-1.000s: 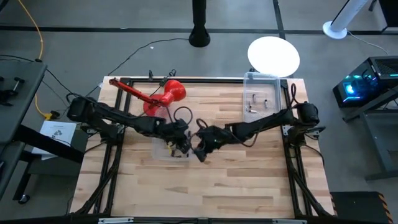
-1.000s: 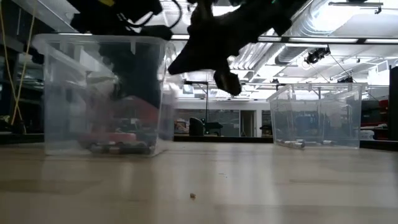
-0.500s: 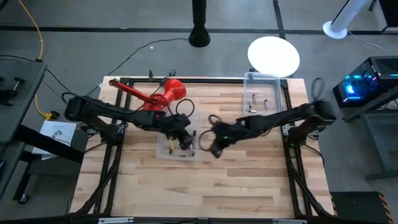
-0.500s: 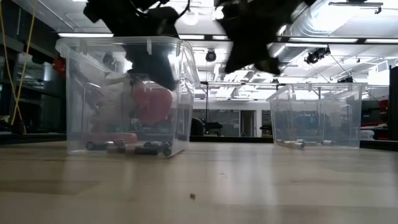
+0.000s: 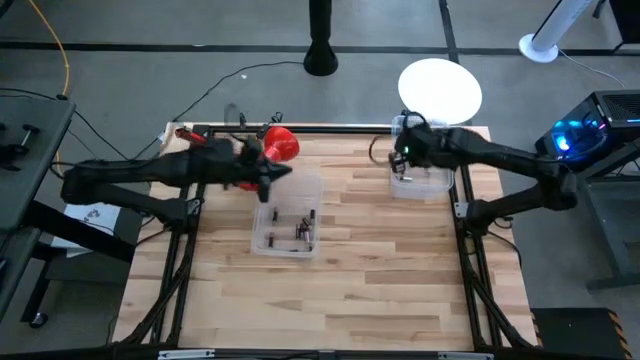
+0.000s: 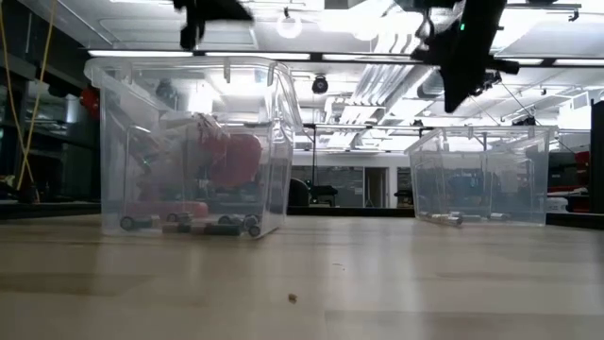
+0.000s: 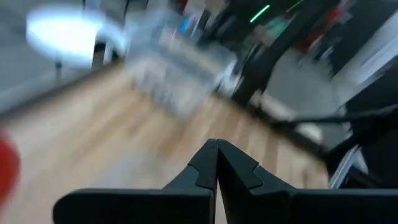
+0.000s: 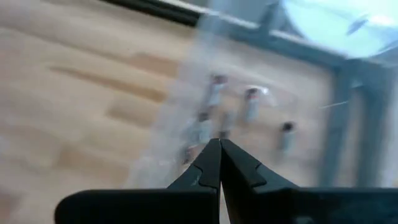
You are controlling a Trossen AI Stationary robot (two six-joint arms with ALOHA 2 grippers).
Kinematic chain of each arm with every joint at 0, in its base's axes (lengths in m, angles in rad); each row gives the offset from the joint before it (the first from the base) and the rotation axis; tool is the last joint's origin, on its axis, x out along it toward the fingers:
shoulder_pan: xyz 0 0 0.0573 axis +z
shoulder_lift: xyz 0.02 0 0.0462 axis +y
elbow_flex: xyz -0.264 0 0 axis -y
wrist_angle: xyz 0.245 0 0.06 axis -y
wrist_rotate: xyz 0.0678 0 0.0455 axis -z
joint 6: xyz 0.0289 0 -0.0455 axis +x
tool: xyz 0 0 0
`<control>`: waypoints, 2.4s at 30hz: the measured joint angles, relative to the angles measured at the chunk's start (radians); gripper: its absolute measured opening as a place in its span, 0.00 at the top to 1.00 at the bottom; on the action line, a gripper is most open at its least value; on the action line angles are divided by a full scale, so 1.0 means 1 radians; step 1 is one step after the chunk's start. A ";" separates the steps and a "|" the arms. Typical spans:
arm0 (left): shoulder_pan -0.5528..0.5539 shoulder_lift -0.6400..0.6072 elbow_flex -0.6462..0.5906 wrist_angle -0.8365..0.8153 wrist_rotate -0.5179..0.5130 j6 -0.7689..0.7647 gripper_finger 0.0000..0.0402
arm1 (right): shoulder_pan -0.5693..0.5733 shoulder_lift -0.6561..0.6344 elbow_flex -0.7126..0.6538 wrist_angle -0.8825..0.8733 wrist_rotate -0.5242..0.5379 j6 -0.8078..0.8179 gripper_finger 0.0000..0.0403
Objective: Sort batteries
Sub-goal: Move the top transparent bin to the center of the table
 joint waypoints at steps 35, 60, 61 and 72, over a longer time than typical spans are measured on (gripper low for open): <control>-0.004 -0.182 -0.001 -0.039 -0.052 0.176 1.00 | 0.443 0.245 -0.003 0.463 -0.375 0.271 1.00; -0.009 -0.455 -0.505 0.661 0.054 0.057 1.00 | 0.461 0.100 0.315 0.087 -0.104 0.090 1.00; -0.009 -0.458 -0.552 0.744 0.057 0.019 1.00 | 0.463 0.083 0.326 0.079 -0.093 0.091 1.00; -0.028 -0.614 -0.856 0.989 0.012 -0.098 1.00 | 0.501 -0.034 0.338 -0.001 0.035 0.152 1.00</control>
